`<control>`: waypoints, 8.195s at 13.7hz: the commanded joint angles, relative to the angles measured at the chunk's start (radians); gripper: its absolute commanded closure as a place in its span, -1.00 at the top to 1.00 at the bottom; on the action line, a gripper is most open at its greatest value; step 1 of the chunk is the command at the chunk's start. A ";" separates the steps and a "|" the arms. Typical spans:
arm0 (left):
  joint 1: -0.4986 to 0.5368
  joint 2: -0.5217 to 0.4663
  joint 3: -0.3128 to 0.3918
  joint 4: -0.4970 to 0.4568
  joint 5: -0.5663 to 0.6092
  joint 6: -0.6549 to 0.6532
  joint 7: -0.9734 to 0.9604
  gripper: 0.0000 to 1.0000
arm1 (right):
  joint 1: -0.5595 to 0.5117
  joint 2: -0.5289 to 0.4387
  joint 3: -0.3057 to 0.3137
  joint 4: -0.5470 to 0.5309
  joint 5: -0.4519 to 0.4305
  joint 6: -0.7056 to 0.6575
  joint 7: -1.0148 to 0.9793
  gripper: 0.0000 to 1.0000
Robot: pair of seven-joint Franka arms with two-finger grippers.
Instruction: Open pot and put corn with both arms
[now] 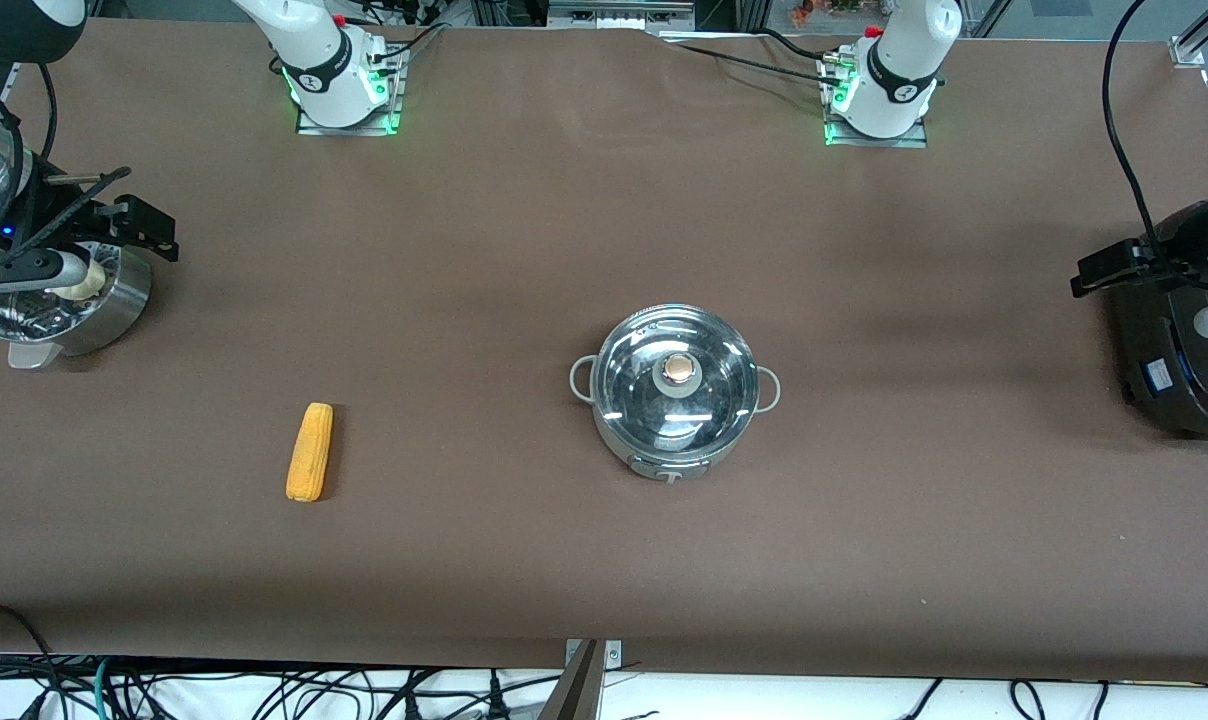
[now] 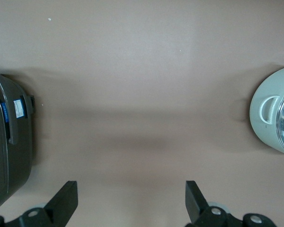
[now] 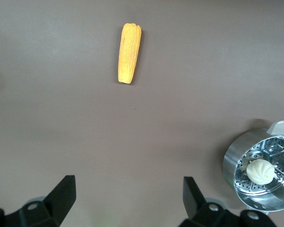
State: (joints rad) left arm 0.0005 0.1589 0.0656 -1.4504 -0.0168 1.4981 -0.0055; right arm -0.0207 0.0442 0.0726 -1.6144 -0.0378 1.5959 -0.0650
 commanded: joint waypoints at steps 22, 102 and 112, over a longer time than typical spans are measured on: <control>0.001 0.002 0.002 0.010 0.006 -0.009 0.022 1.00 | -0.007 0.013 -0.002 0.030 0.016 -0.020 -0.010 1.00; -0.603 0.496 -0.029 0.131 -0.058 0.485 -0.755 -1.00 | 0.050 0.490 -0.008 0.556 0.084 -0.090 -0.006 -0.81; -0.499 0.366 -0.026 0.183 -0.057 0.240 -0.735 -1.00 | 0.203 0.490 -0.008 0.559 0.084 -0.062 0.160 -0.79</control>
State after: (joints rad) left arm -0.5154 0.5533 0.0406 -1.2972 -0.0897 1.7966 -0.7444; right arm 0.1548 0.5357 0.0658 -1.0600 0.0367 1.5227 0.0661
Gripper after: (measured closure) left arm 0.493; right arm 0.670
